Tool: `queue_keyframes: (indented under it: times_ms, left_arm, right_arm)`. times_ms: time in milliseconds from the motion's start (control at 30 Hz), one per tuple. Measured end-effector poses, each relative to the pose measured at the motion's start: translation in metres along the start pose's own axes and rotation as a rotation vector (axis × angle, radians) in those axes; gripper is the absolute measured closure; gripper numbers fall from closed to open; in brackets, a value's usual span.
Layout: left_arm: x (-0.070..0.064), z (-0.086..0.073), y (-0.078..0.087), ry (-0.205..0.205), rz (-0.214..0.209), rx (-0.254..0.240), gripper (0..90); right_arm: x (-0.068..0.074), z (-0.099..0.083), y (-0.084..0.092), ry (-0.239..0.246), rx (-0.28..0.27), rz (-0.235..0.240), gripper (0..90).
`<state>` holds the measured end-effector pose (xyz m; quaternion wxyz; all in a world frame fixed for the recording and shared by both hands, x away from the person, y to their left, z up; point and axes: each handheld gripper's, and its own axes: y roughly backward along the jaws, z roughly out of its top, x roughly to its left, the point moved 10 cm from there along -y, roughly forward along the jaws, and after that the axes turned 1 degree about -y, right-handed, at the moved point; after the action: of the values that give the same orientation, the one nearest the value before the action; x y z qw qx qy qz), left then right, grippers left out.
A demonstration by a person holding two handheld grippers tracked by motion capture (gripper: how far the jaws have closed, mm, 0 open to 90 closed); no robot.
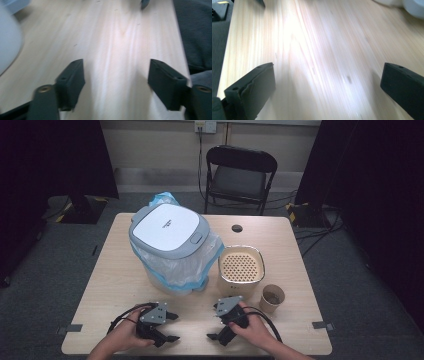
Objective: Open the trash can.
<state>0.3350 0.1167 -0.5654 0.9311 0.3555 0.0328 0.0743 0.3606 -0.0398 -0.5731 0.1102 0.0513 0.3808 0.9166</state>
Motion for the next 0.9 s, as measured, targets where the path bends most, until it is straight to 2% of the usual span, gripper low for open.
queue_keyframes:
  times_ms: [100, 167, 333, 367, 433, 467, 500, 533, 567, 600, 667, 733, 833, 867, 900]
  left_arm:
    - [0.000, 0.000, -0.001, -0.008, -0.003, 0.013, 24.7]
    - [0.000, 0.001, -0.003, -0.007, -0.003, 0.011, 22.4]
    - [0.000, 0.000, -0.002, -0.007, -0.003, 0.009, 20.4]
    - [-0.001, 0.000, -0.003, -0.009, -0.007, -0.001, 19.6]
    - [-0.002, -0.001, -0.003, -0.021, -0.015, 0.008, 17.7]
    - [-0.002, -0.001, -0.003, -0.024, -0.019, 0.006, 16.3]
    - [-0.002, -0.001, -0.003, -0.024, -0.018, 0.011, 14.8]
    - [-0.002, -0.001, -0.003, -0.019, -0.017, 0.009, 14.7]
    - [-0.002, -0.001, -0.003, -0.020, -0.016, 0.010, 14.7]
    - [-0.002, -0.001, -0.003, -0.024, -0.017, 0.011, 14.6]
    - [-0.002, -0.001, -0.003, -0.022, -0.017, 0.012, 14.6]
    - [-0.002, -0.001, -0.003, -0.021, -0.016, 0.010, 14.3]
    - [-0.002, -0.001, -0.003, -0.023, -0.018, 0.011, 14.2]
    - [-0.002, -0.001, -0.003, -0.023, -0.019, 0.011, 14.2]
    - [-0.002, -0.001, -0.003, -0.022, -0.021, 0.010, 14.1]
  right_arm:
    - [-0.004, -0.008, 0.008, 0.008, -0.001, -0.001, 0.0]
    - [-0.004, -0.009, 0.009, -0.006, -0.003, -0.002, 0.0]
    - [-0.005, -0.009, 0.009, -0.007, 0.007, -0.002, 0.0]
    - [-0.004, -0.008, 0.010, 0.005, 0.032, 0.007, 2.5]
    - [-0.004, -0.005, 0.015, 0.017, 0.038, 0.016, 22.5]
    - [-0.002, -0.003, 0.017, 0.019, 0.040, 0.028, 23.1]
    - [-0.001, -0.001, 0.020, 0.021, 0.040, 0.035, 13.9]
    - [0.000, 0.002, 0.023, 0.018, 0.043, 0.034, 11.9]
    - [0.000, 0.004, 0.027, 0.030, 0.049, 0.031, 18.7]
    - [0.001, 0.008, 0.031, 0.030, 0.044, 0.033, 20.3]
    - [0.003, 0.015, 0.040, 0.013, 0.029, 0.046, 14.1]
    - [0.003, 0.023, 0.050, 0.000, 0.019, 0.054, 17.8]
    - [0.000, 0.034, 0.064, -0.012, 0.002, 0.058, 16.1]
    - [0.000, 0.034, 0.064, -0.012, 0.002, 0.058, 16.1]
    - [-0.003, 0.041, 0.073, -0.019, -0.003, 0.057, 16.1]
